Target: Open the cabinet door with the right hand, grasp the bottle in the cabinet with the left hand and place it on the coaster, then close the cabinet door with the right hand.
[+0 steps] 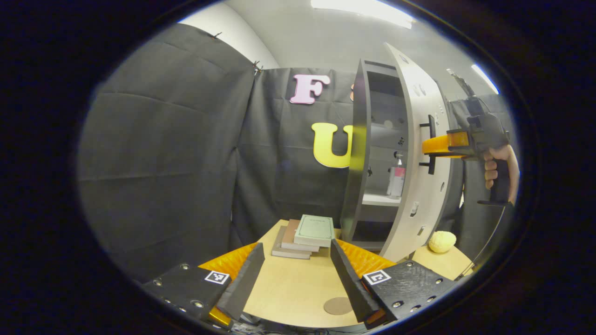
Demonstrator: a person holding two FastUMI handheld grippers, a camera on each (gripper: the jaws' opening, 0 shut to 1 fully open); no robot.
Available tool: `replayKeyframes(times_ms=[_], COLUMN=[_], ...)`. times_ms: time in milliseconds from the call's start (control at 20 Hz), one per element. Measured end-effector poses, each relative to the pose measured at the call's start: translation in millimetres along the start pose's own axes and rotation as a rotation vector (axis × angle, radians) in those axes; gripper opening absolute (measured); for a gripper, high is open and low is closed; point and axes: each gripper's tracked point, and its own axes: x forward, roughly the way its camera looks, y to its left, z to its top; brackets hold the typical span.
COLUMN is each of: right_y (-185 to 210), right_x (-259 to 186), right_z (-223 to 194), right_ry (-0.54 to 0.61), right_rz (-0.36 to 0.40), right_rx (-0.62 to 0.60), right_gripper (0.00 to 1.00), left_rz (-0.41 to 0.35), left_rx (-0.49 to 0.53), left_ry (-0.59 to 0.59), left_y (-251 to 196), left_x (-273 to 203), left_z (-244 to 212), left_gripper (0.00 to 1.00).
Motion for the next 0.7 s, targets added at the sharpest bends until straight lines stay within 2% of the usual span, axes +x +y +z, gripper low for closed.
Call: replayKeyframes(times_ms=[400,550,700], right_y=[-8.3,-13.1,-17.8], right_x=[-11.2,-16.1,-21.5], right_z=[-2.4,-3.0,-4.3], right_ry=[-0.007,-0.006,0.000], right_rz=[-0.007,0.006,0.022], right_rx=[0.004,0.011,0.012], right_gripper=[0.25,0.25,0.25], left_rz=[-0.078,-0.080,-0.087], left_rx=[0.066,0.041,0.010], left_ry=[-0.019,-0.008,0.007], left_y=[-39.7,-58.2,-83.6], left_x=[4.1,-2.0,-11.9], left_z=[9.8,5.9,10.4], left_gripper=[0.86,0.88,0.86])
